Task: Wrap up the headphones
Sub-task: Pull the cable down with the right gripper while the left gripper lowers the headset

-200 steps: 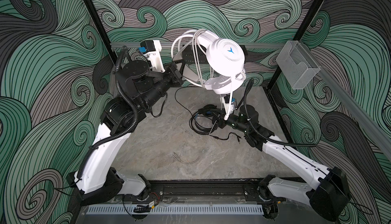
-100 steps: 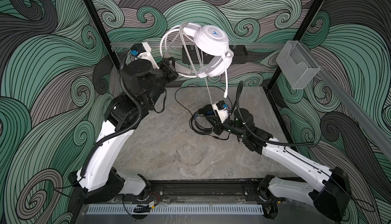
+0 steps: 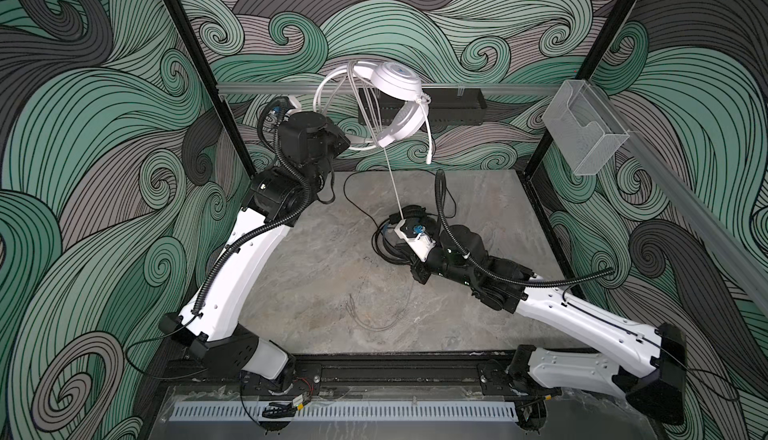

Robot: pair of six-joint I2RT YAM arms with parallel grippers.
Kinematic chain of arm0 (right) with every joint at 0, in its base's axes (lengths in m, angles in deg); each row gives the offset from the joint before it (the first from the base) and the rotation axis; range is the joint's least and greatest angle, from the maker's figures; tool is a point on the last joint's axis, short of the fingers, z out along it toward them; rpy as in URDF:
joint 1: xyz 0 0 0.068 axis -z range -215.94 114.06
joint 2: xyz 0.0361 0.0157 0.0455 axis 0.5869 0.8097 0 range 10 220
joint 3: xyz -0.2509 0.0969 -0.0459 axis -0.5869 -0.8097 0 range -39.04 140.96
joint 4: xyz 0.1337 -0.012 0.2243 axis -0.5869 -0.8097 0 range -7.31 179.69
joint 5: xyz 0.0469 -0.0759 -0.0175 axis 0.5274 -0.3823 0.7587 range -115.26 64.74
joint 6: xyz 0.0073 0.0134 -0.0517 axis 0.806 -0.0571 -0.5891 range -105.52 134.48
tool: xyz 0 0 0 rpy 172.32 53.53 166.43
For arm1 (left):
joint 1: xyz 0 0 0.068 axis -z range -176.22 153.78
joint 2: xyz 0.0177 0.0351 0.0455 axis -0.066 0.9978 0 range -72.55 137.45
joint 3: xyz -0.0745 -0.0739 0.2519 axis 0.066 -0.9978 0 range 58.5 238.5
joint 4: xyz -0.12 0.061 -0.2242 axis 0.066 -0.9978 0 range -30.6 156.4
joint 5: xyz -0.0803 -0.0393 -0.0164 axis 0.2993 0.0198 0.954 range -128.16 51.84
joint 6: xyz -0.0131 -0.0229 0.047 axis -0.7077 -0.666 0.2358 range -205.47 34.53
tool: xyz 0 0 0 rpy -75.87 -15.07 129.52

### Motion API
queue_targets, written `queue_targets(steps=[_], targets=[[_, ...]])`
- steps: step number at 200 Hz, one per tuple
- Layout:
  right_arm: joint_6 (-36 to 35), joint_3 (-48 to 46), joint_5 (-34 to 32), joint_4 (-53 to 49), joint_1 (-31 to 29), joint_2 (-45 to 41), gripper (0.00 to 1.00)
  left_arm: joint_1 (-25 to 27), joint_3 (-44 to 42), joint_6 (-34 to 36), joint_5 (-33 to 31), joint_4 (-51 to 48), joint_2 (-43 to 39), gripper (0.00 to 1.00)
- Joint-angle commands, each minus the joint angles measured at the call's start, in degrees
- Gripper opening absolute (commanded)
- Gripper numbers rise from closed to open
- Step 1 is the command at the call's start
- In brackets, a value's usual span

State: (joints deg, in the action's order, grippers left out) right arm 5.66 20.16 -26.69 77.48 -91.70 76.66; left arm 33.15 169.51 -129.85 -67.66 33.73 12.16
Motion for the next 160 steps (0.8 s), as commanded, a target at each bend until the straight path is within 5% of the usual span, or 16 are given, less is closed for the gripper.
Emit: queue_targets(steps=[1, 45, 119, 160], targets=[[-4.09, 3.18, -4.27, -4.62, -2.58, 0.54, 0.00, -1.06, -2.59, 3.70, -8.13, 5.84, 0.00, 0.00], [-5.09, 7.54, -5.82, -7.32, -4.78, 1.27, 0.00, -1.09, -6.90, 9.34, -11.59, 4.61, 2.04, 0.00], [-7.61, 20.45, -5.26, -19.16, -4.93, 2.93, 0.00, 4.69, -17.49, 33.28, -22.18, 13.26, 0.66, 0.00], [-13.38, 27.44, -9.18, -24.79, -4.96, 4.76, 0.00, 7.57, -22.99, 44.01, -20.59, 16.04, -2.31, 0.00]])
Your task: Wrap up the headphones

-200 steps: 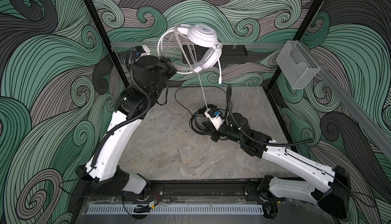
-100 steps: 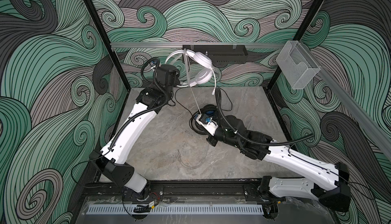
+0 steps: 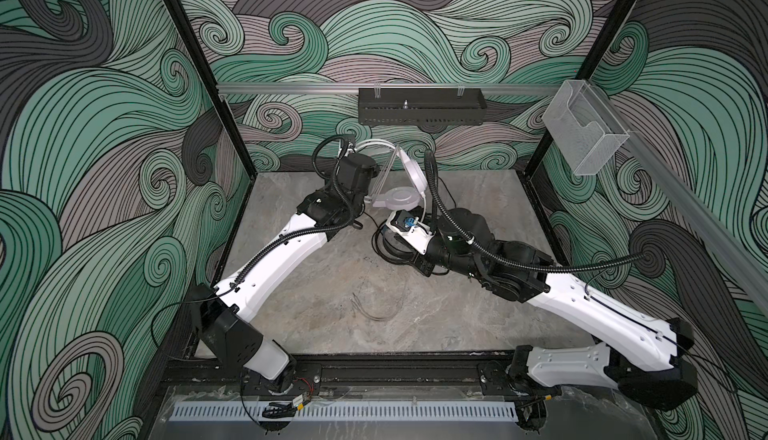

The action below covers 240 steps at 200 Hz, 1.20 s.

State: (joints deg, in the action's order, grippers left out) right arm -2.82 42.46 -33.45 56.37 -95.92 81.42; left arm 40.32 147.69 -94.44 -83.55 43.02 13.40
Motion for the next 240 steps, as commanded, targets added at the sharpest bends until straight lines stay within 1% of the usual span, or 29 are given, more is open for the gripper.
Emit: queue_targets(steps=[1, 16, 20, 33, 48, 68, 83, 99, 129, 152, 165, 177, 208, 240], targets=[[-5.05, 5.29, -2.70, -3.81, -0.74, 0.01, 0.00, 0.44, -1.28, 8.79, -4.62, 6.71, -3.67, 0.00], [-8.22, 6.69, -5.35, -5.04, -0.74, 0.45, 0.00, 0.72, -2.77, 11.09, -1.65, 5.52, -4.04, 0.00], [-9.01, 6.95, -5.86, -5.33, -0.70, 0.52, 0.00, 0.78, -3.02, 11.56, -0.88, 5.03, -5.93, 0.00], [-11.44, 7.66, -7.32, -6.18, -0.66, 0.73, 0.00, 0.99, -3.67, 13.28, 1.38, 3.63, -6.91, 0.00], [-14.40, 8.07, -9.19, -6.58, -0.71, 0.83, 0.00, 1.21, -3.86, 14.99, 2.59, 1.86, -7.63, 0.00], [-17.90, 8.32, -11.22, -6.20, -0.79, 0.69, 0.00, 1.54, -4.77, 16.53, 1.81, 1.02, -9.16, 0.00], [-20.36, 8.58, -12.20, -5.49, -1.16, 0.37, 0.00, 1.57, -5.41, 15.74, 1.35, 0.46, -10.39, 0.00], [-21.78, 8.66, -12.58, -4.01, -2.09, -0.02, 0.00, 1.52, -3.75, 11.37, 0.28, -2.99, -10.25, 0.00], [-20.12, 11.17, -13.97, -3.92, -6.72, 2.24, 0.00, 1.52, 1.01, -1.26, -1.36, -12.40, -7.92, 0.00], [-15.01, 12.52, -13.84, -2.99, -11.03, 4.19, 0.00, 1.43, 2.66, -6.82, -1.11, -15.81, -6.37, 0.00], [-11.40, 12.90, -12.04, -2.85, -13.08, 5.13, 0.00, 1.23, 3.93, -8.51, 0.61, -17.30, -5.34, 0.00], [-9.92, 12.81, -10.53, -2.73, -14.53, 5.70, 0.00, 1.09, 5.08, -9.64, 1.63, -18.31, -4.83, 0.00], [-8.80, 13.16, -9.26, -2.19, -15.42, 5.89, 0.00, 1.17, 4.53, -9.75, 3.12, -16.84, -5.15, 0.00], [-7.36, 12.79, -7.31, -0.88, -15.34, 5.75, 0.00, 1.26, 0.75, -9.04, 4.56, -13.49, -7.92, 0.00]])
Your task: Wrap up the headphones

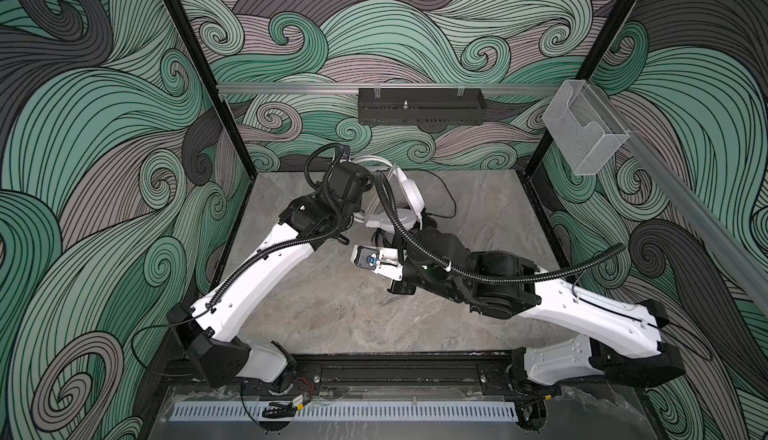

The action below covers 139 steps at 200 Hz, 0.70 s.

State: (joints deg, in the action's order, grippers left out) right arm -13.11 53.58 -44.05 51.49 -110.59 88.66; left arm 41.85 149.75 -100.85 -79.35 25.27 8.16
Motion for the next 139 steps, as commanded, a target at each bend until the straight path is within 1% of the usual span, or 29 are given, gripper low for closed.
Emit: queue_targets(steps=[1, 21, 61, 92, 113, 124, 139], targets=[[3.05, 1.59, 3.44, 4.09, -0.63, -1.48, 0.00, -0.27, -1.36, -2.68, 0.43, 4.37, -2.75, 0.00], [5.01, 0.50, 5.62, 5.00, -0.58, -1.22, 0.00, -0.22, -1.68, -3.16, 0.95, 4.56, -3.35, 0.00], [6.28, 0.24, 8.18, 6.30, 0.62, -0.76, 0.00, 0.34, -3.62, -2.75, 2.37, 6.83, -5.14, 0.00], [9.50, -2.80, 12.99, 10.01, 3.10, -2.49, 0.00, 1.17, -3.81, -2.07, 3.15, 7.28, -6.22, 0.00], [12.84, -4.49, 16.69, 11.82, 5.65, -3.06, 0.00, 1.21, -4.74, -1.87, 6.48, 9.50, -7.18, 0.00], [13.27, -4.81, 17.12, 12.24, 6.26, -3.07, 0.00, 1.17, -4.89, -2.36, 7.76, 9.96, -7.45, 0.00], [13.19, -4.56, 16.90, 12.30, 6.62, -3.31, 0.00, 1.22, -4.43, -3.28, 7.28, 8.71, -7.21, 0.00]])
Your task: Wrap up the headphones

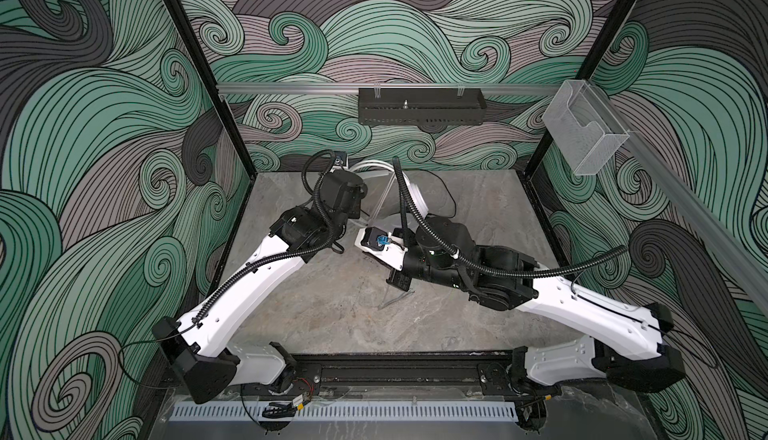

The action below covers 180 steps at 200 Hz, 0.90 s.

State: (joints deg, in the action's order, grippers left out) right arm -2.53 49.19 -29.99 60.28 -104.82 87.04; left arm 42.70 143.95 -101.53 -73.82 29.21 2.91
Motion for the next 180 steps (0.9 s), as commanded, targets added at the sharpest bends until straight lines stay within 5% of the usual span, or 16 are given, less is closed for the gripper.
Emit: queue_targets(steps=[1, 130, 180], targets=[[2.61, -0.12, 2.87, 3.50, 0.85, -1.70, 0.00, 0.37, 1.42, -2.59, 1.66, 4.63, -1.93, 0.00], [-19.15, 9.57, -19.14, -15.41, 1.09, -2.33, 0.00, 0.37, -2.22, 20.31, -13.10, 7.28, -3.04, 0.00], [-22.06, 13.13, -22.69, -15.36, 5.28, -1.42, 0.00, 0.24, -4.03, 24.86, -10.05, 8.10, -4.49, 0.00]])
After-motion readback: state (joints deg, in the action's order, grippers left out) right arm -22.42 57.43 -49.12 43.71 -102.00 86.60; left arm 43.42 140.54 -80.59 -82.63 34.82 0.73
